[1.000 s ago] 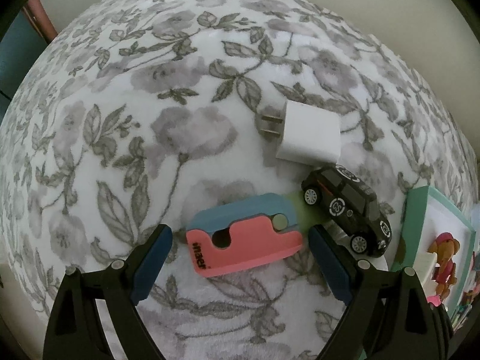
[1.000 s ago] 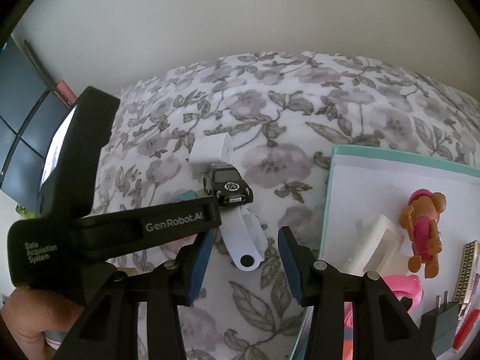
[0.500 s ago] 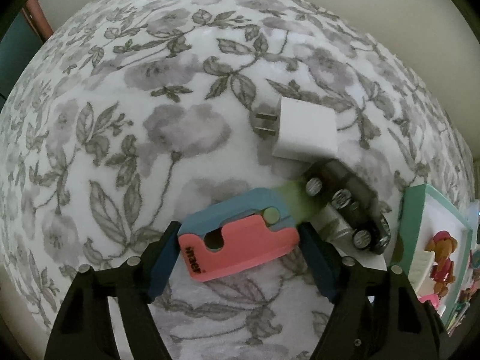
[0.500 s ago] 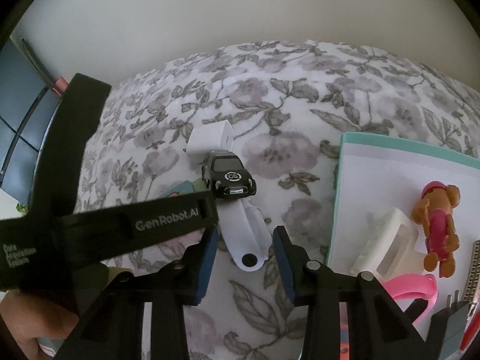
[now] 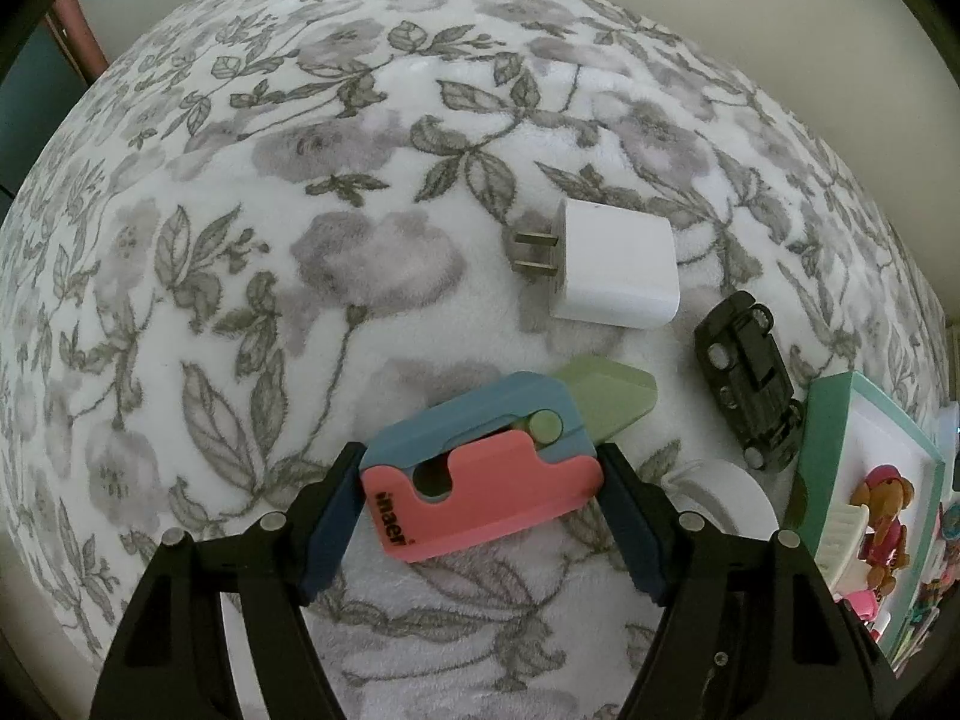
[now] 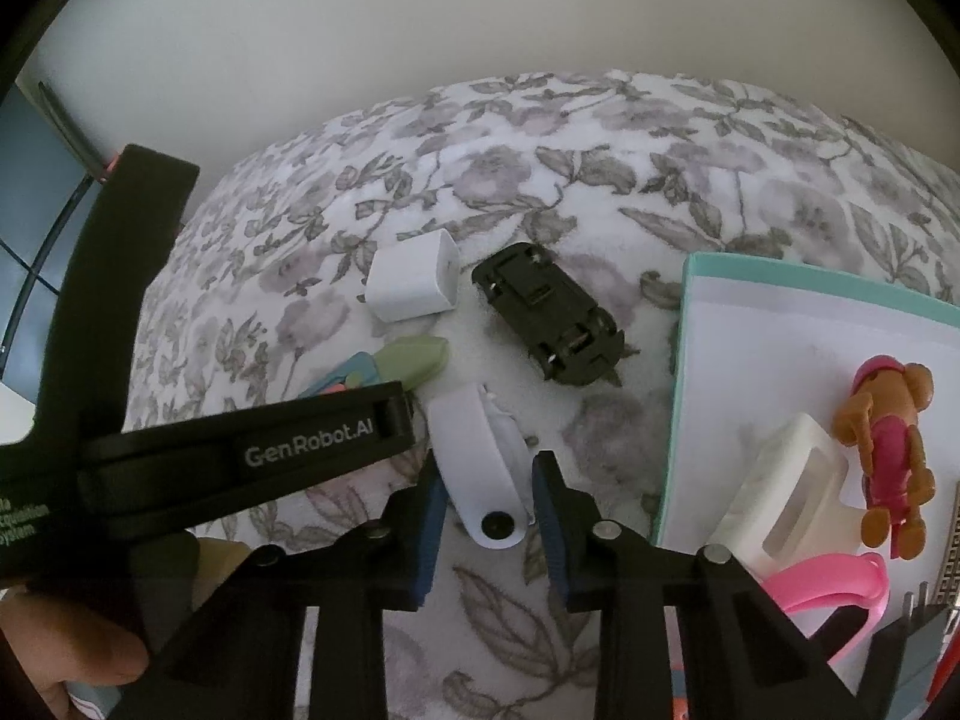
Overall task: Organize rigid objects
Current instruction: 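Grasp the white strap with the right tool, then carry the pink case into the tray with the left tool while the right tool carries the white strap in, then move both tools back toward the black toy car and white plug, then grasp the white charger plug with the left tool while the right tool grasps the black toy car, then carry the plug and toy car over the tray and lower them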
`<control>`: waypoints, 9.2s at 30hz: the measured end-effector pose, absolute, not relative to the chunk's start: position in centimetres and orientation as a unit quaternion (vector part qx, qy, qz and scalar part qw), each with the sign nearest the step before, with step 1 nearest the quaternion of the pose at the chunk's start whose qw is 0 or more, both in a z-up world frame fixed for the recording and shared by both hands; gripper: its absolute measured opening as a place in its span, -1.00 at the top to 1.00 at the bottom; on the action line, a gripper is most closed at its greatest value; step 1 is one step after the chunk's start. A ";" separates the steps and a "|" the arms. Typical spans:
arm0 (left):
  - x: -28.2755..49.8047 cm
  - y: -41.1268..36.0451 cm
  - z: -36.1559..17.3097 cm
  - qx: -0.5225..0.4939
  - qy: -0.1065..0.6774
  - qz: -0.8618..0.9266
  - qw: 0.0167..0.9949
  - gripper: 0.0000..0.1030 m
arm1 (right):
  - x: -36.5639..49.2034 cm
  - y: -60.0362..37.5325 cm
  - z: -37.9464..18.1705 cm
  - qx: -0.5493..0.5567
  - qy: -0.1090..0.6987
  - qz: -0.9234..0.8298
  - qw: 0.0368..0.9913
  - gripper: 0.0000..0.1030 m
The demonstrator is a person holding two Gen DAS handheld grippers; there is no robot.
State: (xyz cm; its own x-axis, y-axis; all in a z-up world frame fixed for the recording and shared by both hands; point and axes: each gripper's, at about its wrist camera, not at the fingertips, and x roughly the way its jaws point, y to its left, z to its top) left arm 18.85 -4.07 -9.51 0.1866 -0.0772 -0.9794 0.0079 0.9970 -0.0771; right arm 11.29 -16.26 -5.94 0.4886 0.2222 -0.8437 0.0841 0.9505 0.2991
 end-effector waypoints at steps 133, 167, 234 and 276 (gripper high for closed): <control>11.8 -18.7 -1.1 0.073 0.530 -0.096 0.839 -0.68 | 0.5 -37.5 -3.1 0.220 0.477 -0.292 0.799 -0.76; 14.6 -11.5 -1.7 0.002 0.557 -0.010 0.831 -0.69 | 3.2 -32.3 -2.2 0.162 0.474 -0.203 0.841 -1.00; 25.0 -5.7 -8.0 -0.021 0.583 -0.091 0.807 -0.69 | 17.9 -16.7 -6.2 0.005 0.516 0.007 0.856 -0.17; 12.2 -5.4 2.1 -0.023 0.549 -0.111 0.828 -0.15 | 5.8 -16.4 1.9 0.081 0.490 -0.011 0.868 0.28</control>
State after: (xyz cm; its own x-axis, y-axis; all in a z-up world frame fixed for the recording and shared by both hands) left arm 12.21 -5.36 2.10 0.3732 -0.2093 -0.9038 0.1584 0.9743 -0.1602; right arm 5.75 -16.43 1.87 0.5186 0.0614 -0.8528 0.0983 0.9865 0.1308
